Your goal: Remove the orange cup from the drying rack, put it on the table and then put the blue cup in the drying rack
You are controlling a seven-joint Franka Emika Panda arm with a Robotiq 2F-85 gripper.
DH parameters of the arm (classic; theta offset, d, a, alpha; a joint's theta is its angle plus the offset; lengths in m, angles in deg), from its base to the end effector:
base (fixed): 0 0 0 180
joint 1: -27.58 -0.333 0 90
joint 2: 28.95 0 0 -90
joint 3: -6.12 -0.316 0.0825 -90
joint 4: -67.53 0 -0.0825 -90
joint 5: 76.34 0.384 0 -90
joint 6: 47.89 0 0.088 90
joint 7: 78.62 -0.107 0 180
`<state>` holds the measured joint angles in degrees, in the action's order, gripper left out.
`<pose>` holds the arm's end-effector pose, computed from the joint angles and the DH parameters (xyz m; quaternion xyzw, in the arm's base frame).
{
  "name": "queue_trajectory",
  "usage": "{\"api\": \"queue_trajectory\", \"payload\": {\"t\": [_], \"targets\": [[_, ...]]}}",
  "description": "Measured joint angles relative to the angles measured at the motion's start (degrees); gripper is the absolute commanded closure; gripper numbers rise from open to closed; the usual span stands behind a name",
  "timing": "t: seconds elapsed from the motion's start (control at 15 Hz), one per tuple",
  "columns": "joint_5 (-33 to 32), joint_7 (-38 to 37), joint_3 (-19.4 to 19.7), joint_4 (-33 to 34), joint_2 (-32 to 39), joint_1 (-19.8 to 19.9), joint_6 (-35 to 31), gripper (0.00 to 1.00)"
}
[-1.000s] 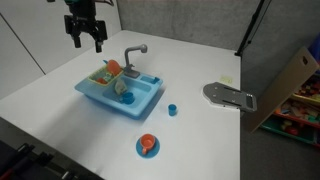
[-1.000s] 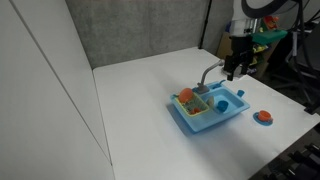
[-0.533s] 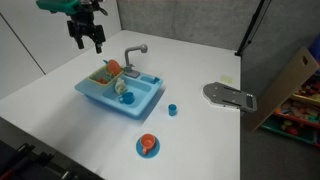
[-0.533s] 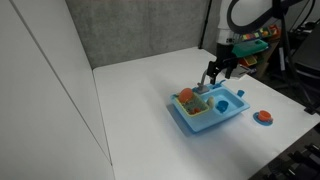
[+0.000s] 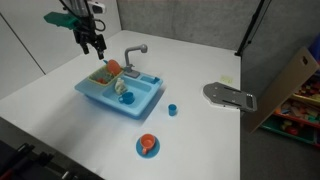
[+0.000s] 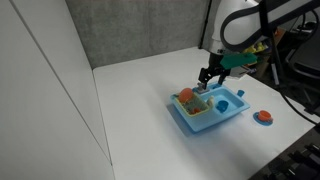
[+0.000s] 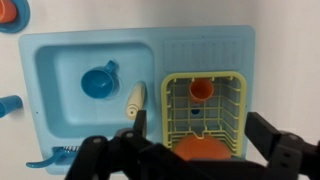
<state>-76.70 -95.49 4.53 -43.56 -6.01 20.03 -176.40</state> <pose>0.6023 0.0961 0.2694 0.9967 -0.0661 -0.0475 0.0078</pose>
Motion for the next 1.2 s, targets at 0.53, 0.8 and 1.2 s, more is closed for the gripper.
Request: {"api": "queue_trajectory", "payload": {"t": [0.53, 0.8, 1.2], "targets": [[0.2, -4.3, 1.0, -3.1, 2.4, -0.5, -6.7, 0.00], [0.2, -4.3, 0.9, -3.1, 2.3, -0.5, -6.7, 0.00], [0.1, -4.2, 1.0, -3.1, 3.3, -0.5, -7.8, 0.00]]}}
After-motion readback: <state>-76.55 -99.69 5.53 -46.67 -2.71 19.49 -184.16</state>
